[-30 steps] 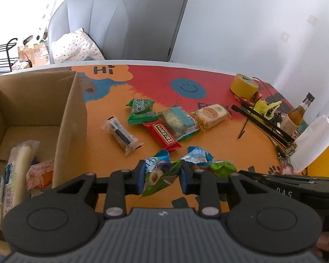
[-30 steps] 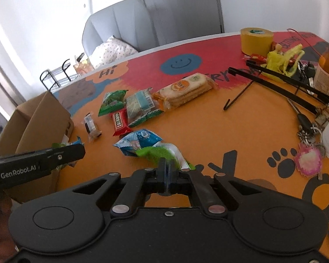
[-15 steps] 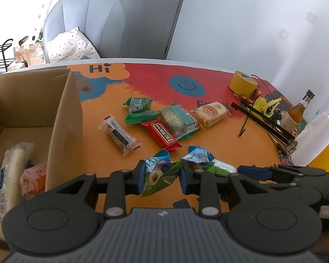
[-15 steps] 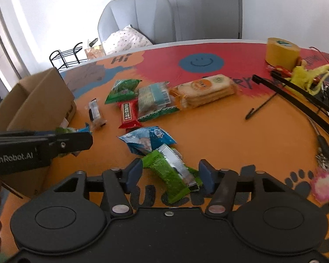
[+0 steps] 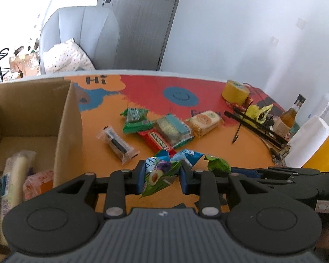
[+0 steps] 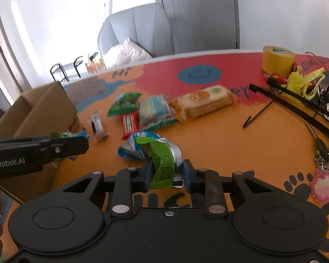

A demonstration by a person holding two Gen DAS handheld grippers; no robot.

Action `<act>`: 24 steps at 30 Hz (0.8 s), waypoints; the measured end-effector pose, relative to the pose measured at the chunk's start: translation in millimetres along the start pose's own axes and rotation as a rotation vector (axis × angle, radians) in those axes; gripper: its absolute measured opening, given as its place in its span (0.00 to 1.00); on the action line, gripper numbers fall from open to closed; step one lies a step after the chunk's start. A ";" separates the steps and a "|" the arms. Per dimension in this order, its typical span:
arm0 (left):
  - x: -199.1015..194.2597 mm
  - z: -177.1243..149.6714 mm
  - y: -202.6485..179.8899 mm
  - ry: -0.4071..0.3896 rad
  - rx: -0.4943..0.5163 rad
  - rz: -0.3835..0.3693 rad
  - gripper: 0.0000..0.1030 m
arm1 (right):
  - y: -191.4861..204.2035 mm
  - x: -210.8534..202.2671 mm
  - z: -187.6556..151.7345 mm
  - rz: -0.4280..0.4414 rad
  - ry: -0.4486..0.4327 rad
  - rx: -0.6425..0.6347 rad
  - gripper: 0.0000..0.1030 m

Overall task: Organize snacks
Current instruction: 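Carry both held packs over the box and open both tools to drop them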

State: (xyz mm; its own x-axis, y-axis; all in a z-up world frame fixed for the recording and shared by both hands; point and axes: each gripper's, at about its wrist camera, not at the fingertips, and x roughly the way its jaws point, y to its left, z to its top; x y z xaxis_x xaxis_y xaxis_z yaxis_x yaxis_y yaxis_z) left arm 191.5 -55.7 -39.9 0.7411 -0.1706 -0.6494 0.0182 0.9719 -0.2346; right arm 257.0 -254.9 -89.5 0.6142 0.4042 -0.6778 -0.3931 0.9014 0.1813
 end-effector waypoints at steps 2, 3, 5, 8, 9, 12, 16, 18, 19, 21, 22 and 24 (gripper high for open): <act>-7.7 1.0 1.7 -0.020 -0.004 -0.003 0.29 | 3.5 -4.9 2.6 0.011 -0.023 -0.001 0.26; -11.3 1.7 2.8 -0.026 -0.006 -0.003 0.29 | 5.2 -7.2 4.1 0.017 -0.031 0.003 0.26; -19.9 3.8 6.0 -0.044 -0.014 -0.003 0.29 | 11.0 -12.5 7.9 0.040 -0.048 0.006 0.26; -35.1 8.7 11.5 -0.079 -0.021 0.004 0.29 | 23.7 -20.1 14.9 0.061 -0.073 -0.014 0.26; -39.0 10.4 13.1 -0.089 -0.022 0.007 0.29 | 28.1 -21.8 17.1 0.066 -0.080 -0.022 0.26; -49.5 14.9 22.0 -0.113 -0.031 0.020 0.29 | 41.6 -25.3 24.4 0.080 -0.100 -0.043 0.26; -60.9 19.3 37.2 -0.144 -0.053 0.039 0.29 | 59.8 -27.1 33.3 0.112 -0.123 -0.062 0.26; -66.0 22.3 45.1 -0.157 -0.063 0.052 0.29 | 69.7 -27.5 37.7 0.127 -0.134 -0.074 0.26; -68.7 24.0 49.6 -0.163 -0.068 0.059 0.29 | 74.2 -26.9 39.6 0.130 -0.138 -0.079 0.26; -73.8 26.7 58.5 -0.173 -0.080 0.076 0.29 | 82.8 -25.6 44.5 0.141 -0.144 -0.084 0.26; -76.0 28.3 63.5 -0.176 -0.087 0.085 0.29 | 86.5 -25.6 46.0 0.146 -0.146 -0.088 0.26; -80.7 31.2 73.7 -0.184 -0.102 0.103 0.29 | 95.2 -25.0 49.5 0.158 -0.149 -0.099 0.26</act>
State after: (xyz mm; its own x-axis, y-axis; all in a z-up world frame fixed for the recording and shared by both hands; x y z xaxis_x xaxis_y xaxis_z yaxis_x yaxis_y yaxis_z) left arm 153.9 34.8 17.8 0.8455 -0.0301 -0.5331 -0.1248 0.9596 -0.2521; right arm 238.0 -171.5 -20.0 0.6313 0.5642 -0.5321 -0.5530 0.8085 0.2012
